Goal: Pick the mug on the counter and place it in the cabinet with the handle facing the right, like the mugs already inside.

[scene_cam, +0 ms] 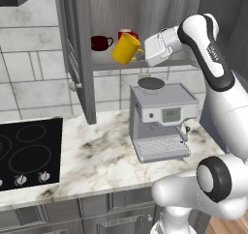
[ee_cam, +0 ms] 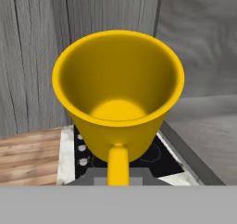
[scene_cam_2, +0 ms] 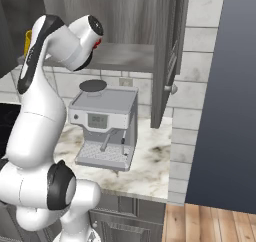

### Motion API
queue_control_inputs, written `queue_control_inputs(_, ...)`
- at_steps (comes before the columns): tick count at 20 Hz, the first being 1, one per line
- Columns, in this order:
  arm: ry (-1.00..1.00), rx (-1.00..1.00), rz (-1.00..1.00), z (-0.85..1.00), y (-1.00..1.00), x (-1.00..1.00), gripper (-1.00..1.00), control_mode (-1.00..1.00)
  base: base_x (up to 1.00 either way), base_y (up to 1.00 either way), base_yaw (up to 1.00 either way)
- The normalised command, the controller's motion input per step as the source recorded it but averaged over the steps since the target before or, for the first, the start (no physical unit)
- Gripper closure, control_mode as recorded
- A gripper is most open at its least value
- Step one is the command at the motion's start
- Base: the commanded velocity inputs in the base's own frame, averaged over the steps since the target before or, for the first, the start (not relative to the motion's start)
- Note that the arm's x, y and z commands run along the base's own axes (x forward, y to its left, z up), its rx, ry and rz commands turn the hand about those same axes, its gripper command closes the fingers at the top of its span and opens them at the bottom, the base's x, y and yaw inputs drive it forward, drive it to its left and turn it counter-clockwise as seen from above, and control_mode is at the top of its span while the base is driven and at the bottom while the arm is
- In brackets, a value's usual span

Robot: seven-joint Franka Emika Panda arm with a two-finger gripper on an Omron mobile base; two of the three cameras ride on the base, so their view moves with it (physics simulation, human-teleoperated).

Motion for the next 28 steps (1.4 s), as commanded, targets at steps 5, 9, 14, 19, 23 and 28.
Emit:
queue_control_inputs(5,0.06,0.00,0.03,0.02,0.00,0.30,1.00,-1.00,0.00,0.00,0.00)
queue_control_inputs(9,0.01,-0.01,0.03,0.00,-0.03,0.25,1.00,-1.00,0.00,0.00,0.00)
queue_control_inputs(14,0.00,-0.01,0.03,0.00,-0.02,0.20,1.00,-1.00,0.00,0.00,0.00)
queue_control_inputs(19,0.00,-0.01,0.03,0.00,0.00,0.14,1.00,-1.00,0.00,0.00,0.00)
queue_control_inputs(23,-0.04,0.00,0.03,-0.15,0.00,0.13,1.00,-1.00,0.00,0.00,0.00)
queue_control_inputs(28,-0.08,0.00,0.04,-0.13,0.00,0.15,1.00,-1.00,0.00,0.00,0.00)
